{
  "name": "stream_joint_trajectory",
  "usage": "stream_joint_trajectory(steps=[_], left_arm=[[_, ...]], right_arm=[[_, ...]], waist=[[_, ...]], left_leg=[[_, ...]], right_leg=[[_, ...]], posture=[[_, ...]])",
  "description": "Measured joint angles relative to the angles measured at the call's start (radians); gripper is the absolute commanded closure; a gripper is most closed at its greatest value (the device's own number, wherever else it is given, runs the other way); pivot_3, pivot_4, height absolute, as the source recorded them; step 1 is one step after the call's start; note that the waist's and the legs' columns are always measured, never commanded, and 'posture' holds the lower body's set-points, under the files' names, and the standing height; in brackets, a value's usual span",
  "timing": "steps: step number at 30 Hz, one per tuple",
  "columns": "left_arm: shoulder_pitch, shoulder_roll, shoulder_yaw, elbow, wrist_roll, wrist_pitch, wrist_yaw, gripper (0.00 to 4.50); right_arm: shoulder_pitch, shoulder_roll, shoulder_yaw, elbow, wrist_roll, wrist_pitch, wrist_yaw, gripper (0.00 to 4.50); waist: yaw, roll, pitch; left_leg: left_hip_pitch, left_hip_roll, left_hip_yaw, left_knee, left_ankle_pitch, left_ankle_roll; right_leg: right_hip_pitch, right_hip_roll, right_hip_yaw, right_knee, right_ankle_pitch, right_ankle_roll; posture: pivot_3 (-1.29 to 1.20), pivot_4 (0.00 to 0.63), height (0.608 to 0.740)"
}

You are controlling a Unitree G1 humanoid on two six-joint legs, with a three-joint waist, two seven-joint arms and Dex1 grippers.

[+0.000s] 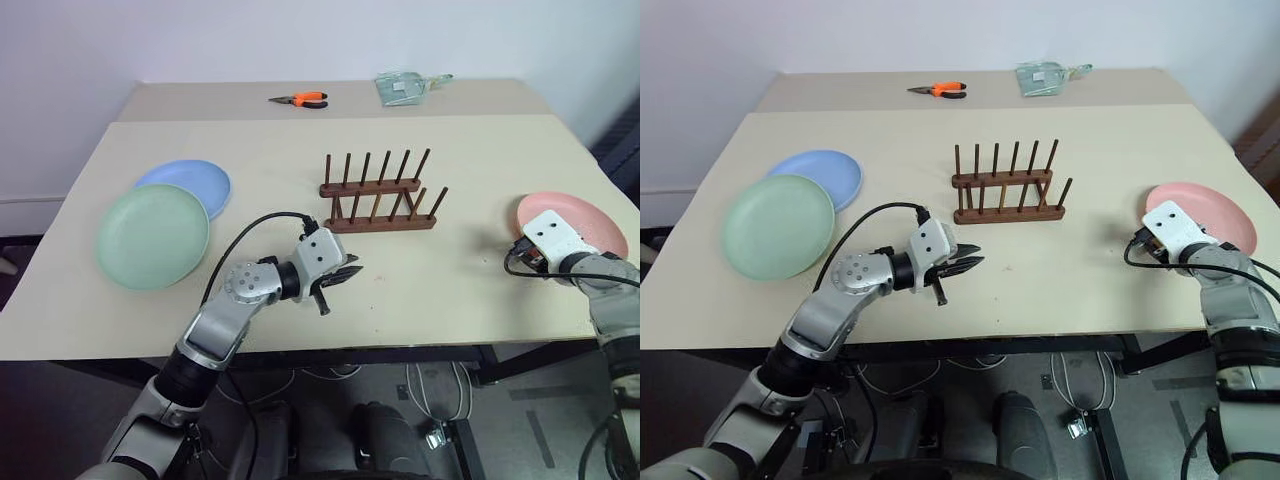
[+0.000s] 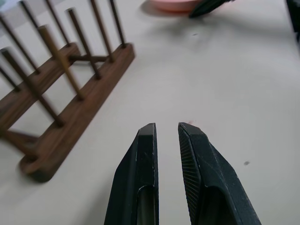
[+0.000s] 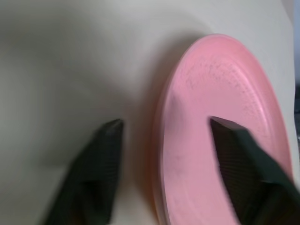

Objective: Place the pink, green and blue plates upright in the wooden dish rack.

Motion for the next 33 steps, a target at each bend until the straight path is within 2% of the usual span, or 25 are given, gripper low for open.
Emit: stream_joint_trajectory(steps=[1,2,6,9,12,16,19,22,26,33], left_arm=[[0.001,0.005,0.004,0.000,-0.005,0.000,0.000,3.77],[0.001,0.006,0.008,-0.001,-0.007,0.001,0.000,3.77],[0.021,0.017,0.030,-0.016,-0.018,0.005,0.001,3.77],[0.037,0.037,0.041,-0.020,-0.025,0.007,0.001,3.77],[0.038,0.039,0.059,-0.020,-0.035,0.006,0.007,3.77],[0.036,0.045,0.073,-0.016,-0.037,0.000,0.008,3.77],[0.028,0.045,0.075,-0.001,-0.037,-0.002,0.009,3.77],[0.028,0.044,0.078,0.003,-0.037,-0.003,0.009,3.77],[0.027,0.041,0.080,0.004,-0.041,-0.004,0.009,3.77],[0.029,0.042,0.090,-0.008,-0.075,0.000,0.008,3.77]], right_arm=[[-0.007,0.003,0.003,0.019,0.000,-0.010,-0.001,4.03],[-0.009,0.005,0.005,0.031,-0.001,-0.018,-0.002,4.37],[-0.007,0.005,0.005,0.040,-0.009,-0.048,-0.020,4.37],[0.007,0.004,-0.019,-0.084,0.039,-0.070,0.024,4.37],[-0.035,0.026,-0.117,-0.335,0.232,0.008,0.129,4.37],[-0.188,0.064,-0.285,-0.626,0.650,0.315,0.222,4.37],[-0.257,0.093,-0.379,-0.732,0.950,0.534,0.238,4.37],[-0.268,0.145,-0.401,-0.738,1.121,0.694,0.196,4.37],[-0.280,0.192,-0.397,-0.680,1.200,0.785,0.132,4.37],[-0.337,0.214,-0.378,-0.524,1.166,0.784,0.100,4.37]], waist=[[0.001,0.000,0.000],[0.002,0.000,0.000],[-0.002,0.000,0.000],[-0.008,0.005,0.003],[-0.019,0.008,0.005],[-0.016,0.007,0.005],[-0.004,0.006,0.004],[0.001,0.006,0.004],[-0.001,0.006,0.004],[-0.002,0.007,0.004]], left_leg=[[0.000,0.000,0.000,0.000,0.000,0.000],[0.000,0.000,0.000,0.001,0.000,0.001],[0.000,0.000,0.000,0.001,-0.001,0.001],[0.000,0.000,0.001,0.000,-0.001,0.001],[0.000,0.000,0.000,0.000,-0.001,0.001],[-0.001,0.001,-0.002,0.000,-0.001,0.002],[-0.001,0.001,-0.002,0.000,-0.001,0.002],[-0.001,0.000,-0.002,0.000,-0.002,0.002],[-0.010,0.000,-0.002,0.000,-0.001,0.001],[-0.016,0.000,-0.001,0.000,-0.001,0.001]], right_leg=[[0.000,0.000,0.000,0.000,0.000,0.000],[0.001,0.000,0.000,0.000,0.000,0.000],[0.001,0.000,0.000,0.000,0.000,0.000],[-0.001,0.000,0.001,0.000,0.001,0.003],[-0.001,0.001,0.001,0.001,0.003,0.008],[-0.001,0.000,-0.001,0.001,0.003,0.009],[0.000,-0.001,-0.001,0.000,0.003,0.008],[0.000,-0.004,-0.001,-0.001,0.001,0.004],[-0.011,-0.005,-0.001,0.000,0.001,0.004],[-0.017,-0.004,-0.001,0.001,0.003,0.008]], posture=[[0.00,0.150,0.740],[0.00,0.150,0.740],[0.00,0.150,0.740],[0.00,0.150,0.740],[0.00,0.150,0.740],[0.00,0.150,0.740],[0.00,0.150,0.740],[0.00,0.150,0.740],[0.00,0.150,0.740],[0.00,0.150,0.740]])
